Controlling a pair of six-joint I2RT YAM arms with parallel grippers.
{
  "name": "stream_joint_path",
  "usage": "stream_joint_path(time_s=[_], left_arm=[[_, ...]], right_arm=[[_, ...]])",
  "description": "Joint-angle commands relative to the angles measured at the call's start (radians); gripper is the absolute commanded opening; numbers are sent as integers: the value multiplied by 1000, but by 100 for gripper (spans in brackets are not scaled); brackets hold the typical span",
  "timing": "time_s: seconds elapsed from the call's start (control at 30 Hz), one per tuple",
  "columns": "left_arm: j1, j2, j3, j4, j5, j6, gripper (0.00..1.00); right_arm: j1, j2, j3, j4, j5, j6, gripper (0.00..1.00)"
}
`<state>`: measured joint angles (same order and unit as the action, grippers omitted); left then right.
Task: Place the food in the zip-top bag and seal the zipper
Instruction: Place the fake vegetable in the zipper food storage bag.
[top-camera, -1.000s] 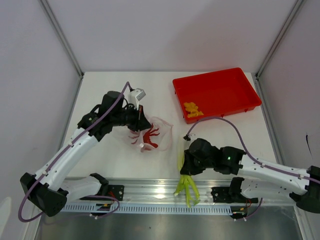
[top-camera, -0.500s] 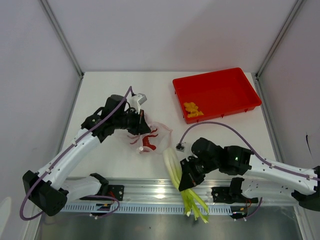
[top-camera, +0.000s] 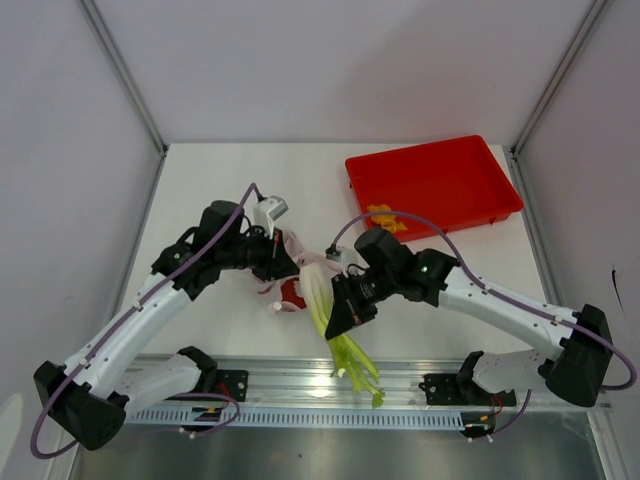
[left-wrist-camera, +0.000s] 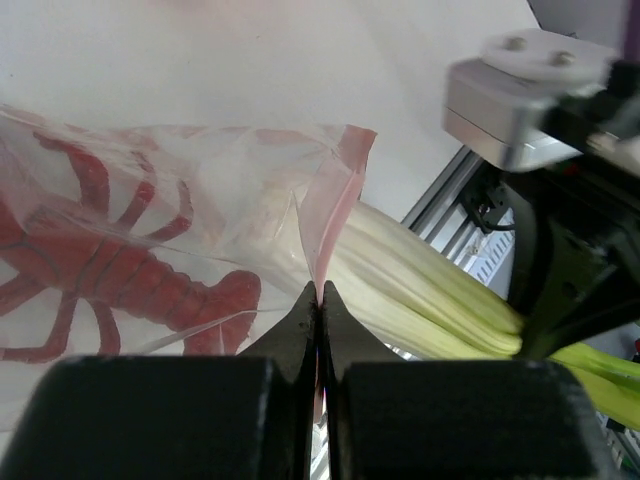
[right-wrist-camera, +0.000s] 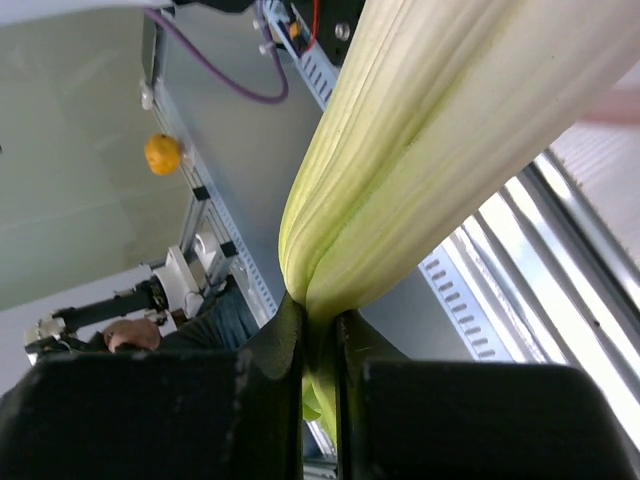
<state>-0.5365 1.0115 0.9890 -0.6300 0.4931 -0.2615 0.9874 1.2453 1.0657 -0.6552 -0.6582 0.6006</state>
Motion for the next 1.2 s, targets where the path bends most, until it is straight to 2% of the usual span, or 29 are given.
stream_joint_path(time_s=[0.0,0.27,0.6,0.87,0.93,1.0,1.03,1.1,1.17], left_arm=[[-11,-39,-1,32,48,-7,0],[-31,-76,-6,39,70,-35,1],[-63,-119,-35,52,71,-79,1],[-68,-152,-52,75,102,-113,0],[-68,-157,-53,81,107,-117,1],[-69,-160,-50,81,107,-120,0],[-69,-160,-49,78,107,-122,1],[-68,-159,-44,70,99,-119,1],[-68,-156,-41,69,93,-116,1]], right_arm=[[-42,42,45,101,-96,1,0],[-78,155,105,206,-103,67,1],[-56,255,125,414,14,200,6],[-41,313,131,454,115,196,12],[-39,316,120,460,153,191,29],[-39,325,114,453,172,176,39],[-35,329,111,447,183,169,51],[-29,324,108,411,216,144,60],[-24,295,105,390,233,133,64]])
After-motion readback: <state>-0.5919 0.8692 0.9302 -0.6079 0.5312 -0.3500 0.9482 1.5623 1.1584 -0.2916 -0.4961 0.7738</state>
